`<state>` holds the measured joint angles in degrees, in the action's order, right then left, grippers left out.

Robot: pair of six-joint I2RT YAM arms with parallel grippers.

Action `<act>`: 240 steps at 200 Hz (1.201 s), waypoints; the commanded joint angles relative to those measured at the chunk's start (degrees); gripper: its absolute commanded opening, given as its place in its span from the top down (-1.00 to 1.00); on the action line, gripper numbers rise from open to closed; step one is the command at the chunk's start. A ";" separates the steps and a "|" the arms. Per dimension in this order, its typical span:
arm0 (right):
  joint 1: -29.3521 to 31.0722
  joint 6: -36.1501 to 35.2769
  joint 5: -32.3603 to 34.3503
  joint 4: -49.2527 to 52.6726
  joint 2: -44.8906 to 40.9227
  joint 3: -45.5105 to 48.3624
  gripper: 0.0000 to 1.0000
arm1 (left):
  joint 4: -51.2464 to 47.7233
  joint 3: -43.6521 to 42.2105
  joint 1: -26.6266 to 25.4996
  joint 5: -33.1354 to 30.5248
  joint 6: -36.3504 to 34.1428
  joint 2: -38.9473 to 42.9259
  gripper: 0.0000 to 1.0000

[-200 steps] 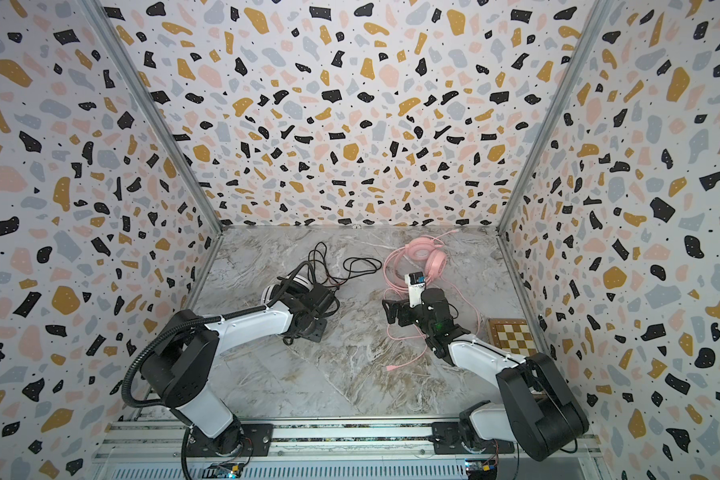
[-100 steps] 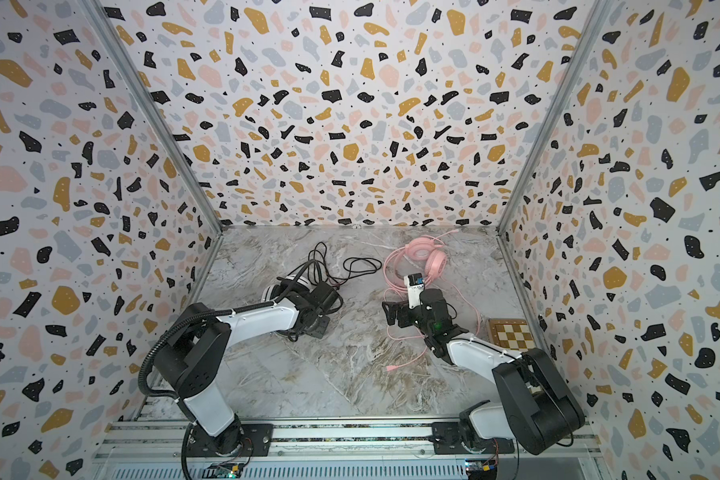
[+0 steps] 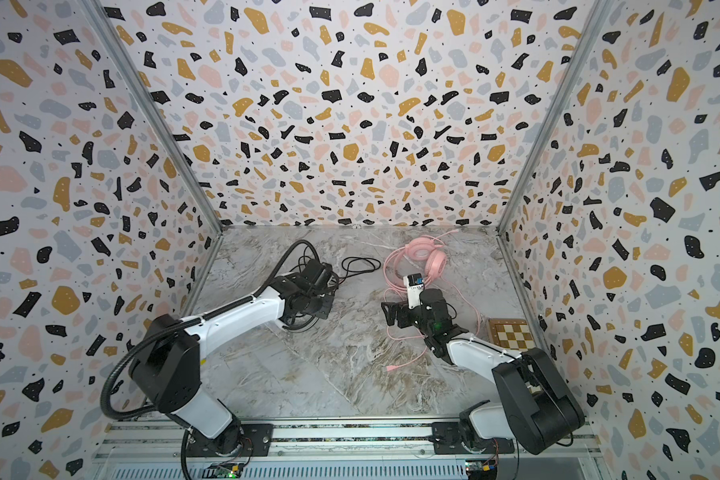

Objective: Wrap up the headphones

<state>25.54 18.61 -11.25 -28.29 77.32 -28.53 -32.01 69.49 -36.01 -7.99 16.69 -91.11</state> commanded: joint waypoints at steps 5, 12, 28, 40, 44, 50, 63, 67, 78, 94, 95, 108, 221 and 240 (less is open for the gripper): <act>-0.32 0.64 -2.12 -0.07 0.00 -1.17 -0.99 | 1.00 4.93 2.23 8.35 0.52 6.62 1.00; -0.49 0.64 -2.86 -0.26 -0.05 -1.33 -0.99 | 1.07 5.67 3.20 11.05 0.70 7.51 1.00; -0.62 0.64 -5.19 -1.53 0.19 -1.27 -0.99 | -0.64 8.19 4.94 15.32 0.89 8.73 1.00; -0.92 0.72 -7.13 -3.03 0.61 -1.50 -0.99 | -3.16 10.74 5.77 18.10 0.05 8.69 1.00; -1.01 0.72 -8.04 -3.41 0.99 -1.76 -0.98 | -3.55 11.36 6.16 19.75 0.02 8.73 1.00; -1.32 0.71 -9.49 -4.36 1.54 -2.15 -0.98 | -3.65 11.90 6.93 23.14 0.47 8.75 1.00; -1.82 1.64 -13.17 -6.49 3.45 -3.23 -0.98 | -1.42 11.90 8.78 31.63 2.71 9.16 1.00; -1.90 1.85 -14.57 -7.11 4.23 -3.75 -0.98 | -0.15 11.73 9.34 34.27 3.72 9.51 1.00; -1.81 2.48 -18.28 -7.73 6.21 -5.73 -0.98 | 3.20 11.37 10.44 39.72 6.60 10.22 1.00; -1.53 3.66 -24.18 -8.57 8.97 -8.74 -0.98 | 6.60 12.02 11.15 43.90 10.18 11.17 1.00; -1.53 3.66 -24.18 -8.57 8.97 -8.74 -0.98 | 6.83 12.09 11.14 44.10 10.32 11.19 1.00; -0.87 5.04 -27.62 -10.10 10.31 -10.66 -0.99 | 8.85 12.89 11.21 44.09 12.20 11.91 1.00; 4.56 45.90 -51.92 -63.80 18.99 -18.70 -0.54 | 28.66 3.82 11.36 42.25 27.26 15.18 1.00; 6.36 54.74 -54.95 -73.86 24.74 -23.45 -0.30 | 28.79 3.37 11.40 42.89 27.56 15.08 1.00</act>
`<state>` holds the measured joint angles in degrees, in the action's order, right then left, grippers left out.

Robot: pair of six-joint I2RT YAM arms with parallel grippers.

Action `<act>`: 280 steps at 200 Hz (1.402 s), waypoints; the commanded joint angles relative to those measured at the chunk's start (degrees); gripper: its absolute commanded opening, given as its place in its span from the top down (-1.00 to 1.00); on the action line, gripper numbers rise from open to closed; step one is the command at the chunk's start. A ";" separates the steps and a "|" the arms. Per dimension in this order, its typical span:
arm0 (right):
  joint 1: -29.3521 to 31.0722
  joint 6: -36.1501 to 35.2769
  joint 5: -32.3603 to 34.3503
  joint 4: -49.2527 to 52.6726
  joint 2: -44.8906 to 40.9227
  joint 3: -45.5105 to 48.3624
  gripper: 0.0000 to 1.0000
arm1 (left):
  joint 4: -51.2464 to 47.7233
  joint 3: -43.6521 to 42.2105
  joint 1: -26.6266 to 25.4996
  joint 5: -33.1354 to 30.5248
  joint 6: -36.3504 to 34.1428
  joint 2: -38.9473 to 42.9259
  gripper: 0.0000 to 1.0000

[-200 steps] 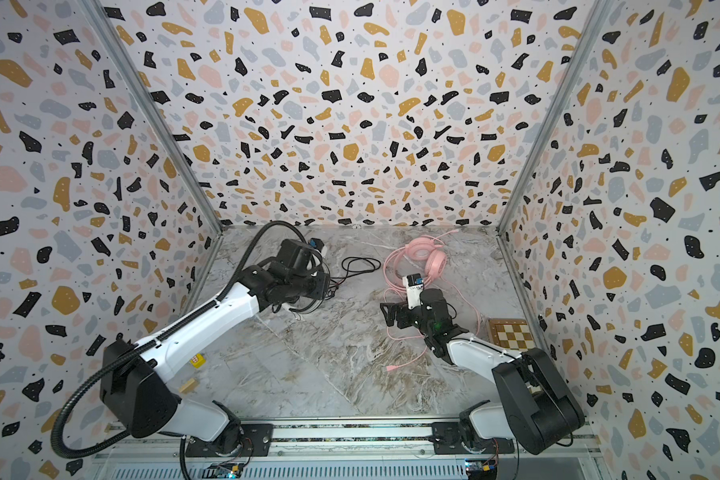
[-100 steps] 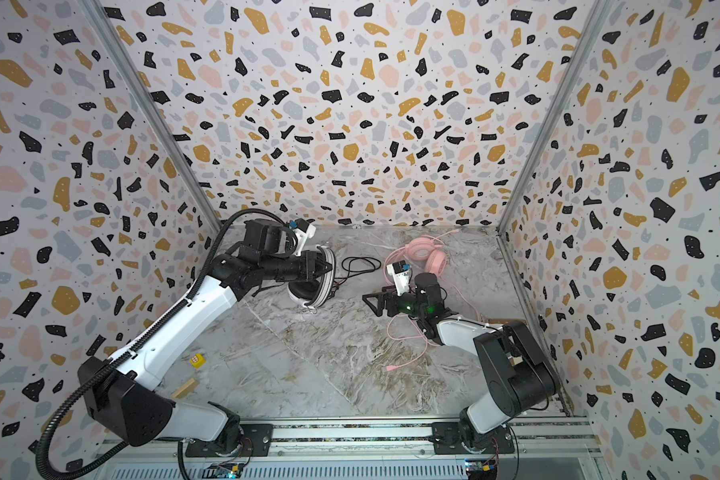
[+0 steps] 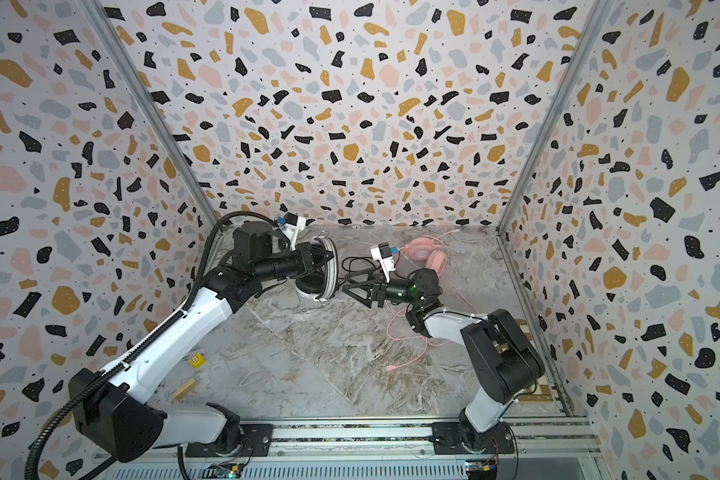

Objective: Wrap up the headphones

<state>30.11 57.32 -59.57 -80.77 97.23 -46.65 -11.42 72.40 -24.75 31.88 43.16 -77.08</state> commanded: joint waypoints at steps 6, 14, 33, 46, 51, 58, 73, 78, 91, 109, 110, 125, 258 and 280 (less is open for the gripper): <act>2.37 18.77 -7.26 -24.00 6.26 -6.55 -0.23 | 8.63 0.18 0.10 3.47 1.43 1.15 1.00; 3.10 21.48 -7.88 -26.77 8.09 -8.15 -0.15 | 9.27 -0.11 0.09 4.10 1.80 1.16 1.00; 4.56 21.08 -8.28 -26.49 8.28 -8.87 -0.11 | 9.56 -0.54 0.12 4.98 2.06 1.23 1.00; 5.02 21.29 -8.42 -26.02 8.58 -9.59 0.06 | 11.02 -1.15 0.06 5.82 2.90 1.25 1.00; 4.99 21.49 -8.29 -26.18 8.82 -9.80 0.22 | 11.72 -1.45 0.20 6.25 3.41 1.23 1.00; 5.04 21.75 -8.29 -26.32 9.14 -10.14 0.45 | 12.48 -1.72 0.12 6.61 3.85 1.23 1.00; 4.89 22.31 -8.97 -26.52 9.77 -10.82 0.83 | 12.39 -1.71 0.22 6.54 3.52 1.23 1.00; 4.79 22.47 -9.05 -26.67 9.87 -10.83 0.90 | 12.26 -1.67 0.23 6.52 3.36 1.23 1.00; 4.45 22.51 -9.13 -26.71 9.82 -10.56 1.00 | 11.93 -1.77 0.32 6.27 3.10 1.23 1.00; 3.95 22.41 -10.02 -26.12 9.61 -10.30 1.00 | 10.75 -1.77 0.50 6.06 2.04 1.14 0.96; 3.93 22.45 -10.12 -26.07 9.63 -10.30 1.00 | 10.69 -1.75 0.54 6.03 1.94 1.14 0.94; 3.32 22.46 -11.03 -24.77 9.56 -10.30 1.00 | 10.30 -2.19 0.81 5.94 1.42 1.31 0.46; 2.65 22.38 -16.40 -21.99 10.25 -13.27 1.00 | 17.11 -11.34 0.74 13.93 9.65 0.61 -0.08; 3.11 21.70 -16.62 -21.03 10.60 -13.70 1.00 | 20.65 -11.43 0.67 14.71 12.74 0.32 -0.05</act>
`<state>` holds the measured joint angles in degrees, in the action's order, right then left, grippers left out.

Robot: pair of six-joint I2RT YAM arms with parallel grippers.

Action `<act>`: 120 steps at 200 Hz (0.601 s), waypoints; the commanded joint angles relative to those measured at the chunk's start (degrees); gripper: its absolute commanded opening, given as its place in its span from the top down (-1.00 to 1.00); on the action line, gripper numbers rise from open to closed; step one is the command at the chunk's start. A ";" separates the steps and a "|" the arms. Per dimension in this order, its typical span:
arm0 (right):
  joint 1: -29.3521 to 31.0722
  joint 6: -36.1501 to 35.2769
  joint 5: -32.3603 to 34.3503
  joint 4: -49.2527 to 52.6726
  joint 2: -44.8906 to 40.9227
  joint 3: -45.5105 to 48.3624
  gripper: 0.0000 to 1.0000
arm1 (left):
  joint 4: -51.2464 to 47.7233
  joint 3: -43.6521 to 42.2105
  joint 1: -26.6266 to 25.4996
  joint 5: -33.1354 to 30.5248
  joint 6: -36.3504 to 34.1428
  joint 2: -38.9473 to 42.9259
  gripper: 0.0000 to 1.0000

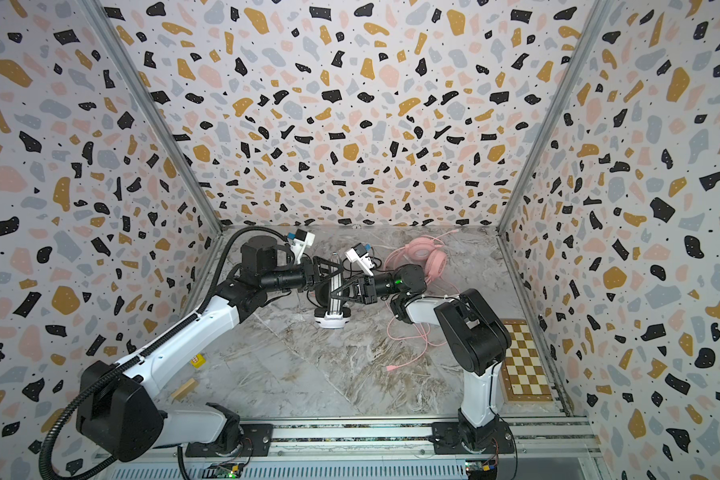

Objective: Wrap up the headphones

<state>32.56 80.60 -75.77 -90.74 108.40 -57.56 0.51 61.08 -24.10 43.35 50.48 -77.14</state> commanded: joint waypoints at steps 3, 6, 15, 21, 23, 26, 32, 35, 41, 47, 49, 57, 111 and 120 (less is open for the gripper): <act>0.70 -1.65 -0.41 -11.04 -0.54 -2.88 1.00 | 9.53 -0.10 0.02 3.42 6.18 0.27 -0.04; 0.70 -1.67 -0.37 -10.99 -0.48 -2.95 1.00 | 10.33 -0.13 0.03 3.67 6.99 0.16 -0.03; 0.75 -1.84 -0.35 -10.79 -0.32 -3.15 1.00 | 12.70 0.12 0.04 4.78 9.18 -0.28 0.05; 0.62 -1.85 -0.31 -10.69 -0.25 -3.34 1.00 | 13.43 0.51 0.13 5.29 9.79 -0.54 0.20; 0.61 -1.85 -0.29 -10.69 -0.26 -3.35 1.00 | 13.45 0.70 0.15 5.31 9.81 -0.59 0.25; 0.62 -1.92 -0.34 -10.62 -0.28 -3.39 1.00 | 13.21 1.04 0.12 5.27 9.70 -0.63 0.31; 0.59 -2.00 -0.34 -10.53 -0.23 -3.42 1.00 | 12.00 1.73 0.13 4.80 8.90 -0.55 0.40; 0.60 -2.14 -0.30 -10.38 -0.28 -3.39 1.00 | 11.09 2.15 0.17 4.62 8.32 -0.55 0.43; 0.59 -2.56 -0.30 -9.89 -0.30 -3.35 1.00 | 9.52 2.99 0.14 4.13 7.27 -0.55 0.49; 0.48 -3.14 -0.29 -9.26 -0.31 -3.26 1.00 | 8.85 3.39 0.17 4.25 6.84 -0.55 0.52; 0.47 -3.31 -0.33 -8.95 -0.41 -3.22 1.00 | 8.88 3.42 0.14 4.32 6.87 -0.53 0.54; 0.18 -4.18 -0.11 -7.89 -0.48 -3.02 1.00 | 8.96 3.37 0.17 4.77 7.12 -0.55 0.62; -3.39 -9.72 1.97 -1.24 -2.86 -0.10 0.18 | 11.35 3.90 1.52 6.49 8.80 0.48 1.00; -4.37 -12.16 2.42 1.16 -3.77 1.08 0.02 | 10.95 5.27 2.32 6.86 8.94 0.67 1.00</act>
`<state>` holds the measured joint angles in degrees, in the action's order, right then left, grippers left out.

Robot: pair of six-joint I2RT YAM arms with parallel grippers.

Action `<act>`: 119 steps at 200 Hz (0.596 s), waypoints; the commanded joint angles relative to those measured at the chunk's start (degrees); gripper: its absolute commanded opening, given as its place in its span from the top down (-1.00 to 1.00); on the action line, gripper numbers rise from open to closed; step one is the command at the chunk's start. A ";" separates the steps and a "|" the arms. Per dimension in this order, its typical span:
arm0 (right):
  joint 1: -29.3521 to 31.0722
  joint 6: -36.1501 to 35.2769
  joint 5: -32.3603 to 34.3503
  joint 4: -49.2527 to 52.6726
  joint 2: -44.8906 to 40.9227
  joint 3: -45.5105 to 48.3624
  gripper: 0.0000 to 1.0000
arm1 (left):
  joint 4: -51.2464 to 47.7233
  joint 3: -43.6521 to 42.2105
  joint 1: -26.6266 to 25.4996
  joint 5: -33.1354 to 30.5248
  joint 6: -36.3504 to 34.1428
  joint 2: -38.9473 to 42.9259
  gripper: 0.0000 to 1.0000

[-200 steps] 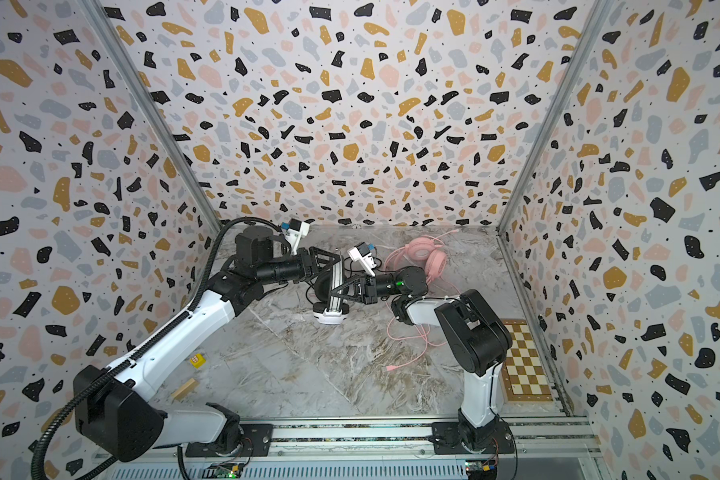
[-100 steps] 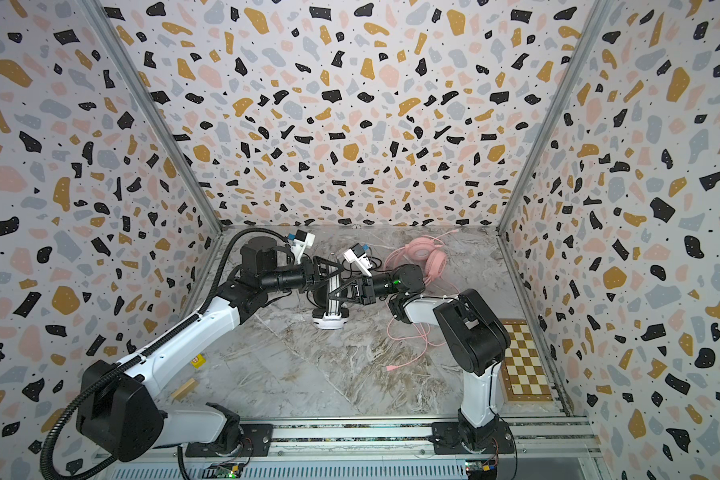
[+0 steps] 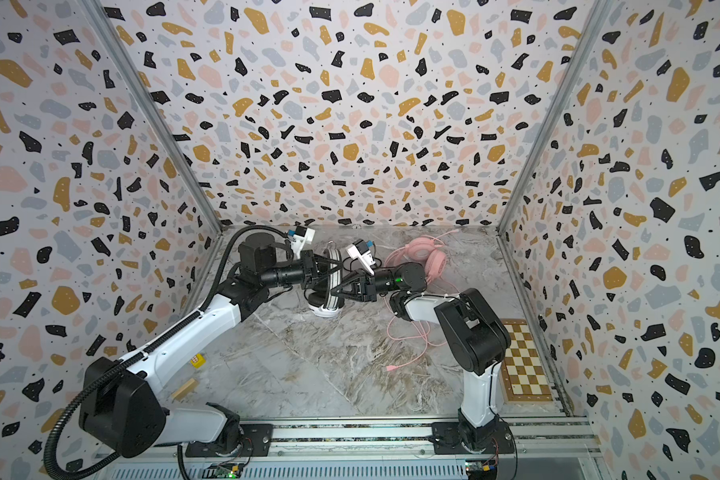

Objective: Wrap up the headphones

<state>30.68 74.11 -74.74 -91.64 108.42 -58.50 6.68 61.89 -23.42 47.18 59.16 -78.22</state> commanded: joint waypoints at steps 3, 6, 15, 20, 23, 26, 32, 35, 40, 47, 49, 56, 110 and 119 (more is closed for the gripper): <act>-2.87 -6.76 1.58 3.17 -4.10 2.40 -0.03 | 4.49 5.13 1.89 3.11 0.12 1.75 1.00; -3.28 -8.05 1.76 4.34 -4.44 2.74 -0.08 | 3.95 5.74 2.22 3.29 -0.03 1.75 1.00; -4.71 -12.63 2.30 8.73 -5.46 3.97 -0.19 | 1.78 8.24 3.03 3.56 -0.71 1.75 1.00; -5.54 -15.06 2.82 12.07 -6.00 4.73 -0.22 | 0.58 9.71 3.56 3.81 -1.23 1.62 1.00; -6.11 -16.32 3.23 13.16 -6.37 5.15 -0.24 | -0.21 10.85 3.80 3.99 -1.50 1.51 1.00; -6.67 -17.26 3.59 14.42 -6.68 5.65 -0.28 | -0.87 11.96 4.08 4.20 -1.77 1.44 1.00; -7.78 -19.65 4.27 17.64 -7.59 6.65 -0.30 | -2.07 14.01 4.70 4.67 -2.18 1.27 1.00; -8.41 -20.87 4.70 18.98 -7.94 7.06 -0.31 | -2.35 15.14 4.94 4.87 -2.20 1.21 1.00; -9.39 -22.60 5.68 20.74 -8.44 7.80 -0.32 | -2.83 16.81 5.32 5.22 -2.01 1.01 1.00; -10.58 -26.47 7.20 24.97 -9.30 8.75 -0.33 | -3.20 19.28 5.85 5.52 -1.37 0.75 1.00; -10.87 -27.68 7.76 26.23 -9.46 8.89 -0.33 | -3.24 19.95 6.02 5.63 -1.11 0.62 1.00; -11.52 -31.54 9.84 30.02 -10.00 9.31 -0.34 | -3.29 22.43 6.34 5.88 0.03 0.18 1.00; -4.87 -49.42 27.47 48.97 -2.90 0.55 -0.40 | 12.93 30.85 6.46 3.01 15.81 -1.51 1.00; -3.94 -50.71 29.58 51.45 -0.78 -3.02 -0.41 | 9.10 33.01 6.46 1.38 12.95 -1.31 1.00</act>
<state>23.73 31.68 -52.97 -48.16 103.66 -54.17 10.76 89.58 -16.84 50.11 70.87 -79.85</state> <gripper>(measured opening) 0.701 0.058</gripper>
